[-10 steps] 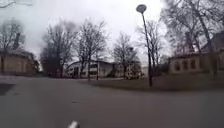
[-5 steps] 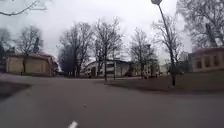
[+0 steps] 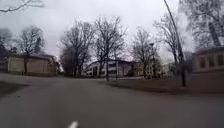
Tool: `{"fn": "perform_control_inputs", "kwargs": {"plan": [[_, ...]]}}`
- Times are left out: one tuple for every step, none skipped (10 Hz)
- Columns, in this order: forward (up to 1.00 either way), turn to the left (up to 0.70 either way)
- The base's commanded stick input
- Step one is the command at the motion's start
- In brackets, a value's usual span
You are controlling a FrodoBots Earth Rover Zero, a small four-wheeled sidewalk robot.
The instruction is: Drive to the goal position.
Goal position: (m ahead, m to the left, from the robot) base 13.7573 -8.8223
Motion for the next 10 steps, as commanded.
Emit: {"fn": "perform_control_inputs", "kwargs": {"plan": [[1.00, 0.39], [1.00, 0.05], [1.00, 0.00], [1.00, 0.00], [1.00, 0.00], [1.00, 0.00], [1.00, 0.00], [1.00, 0.00], [1.00, 0.00], [1.00, 0.00]]}}
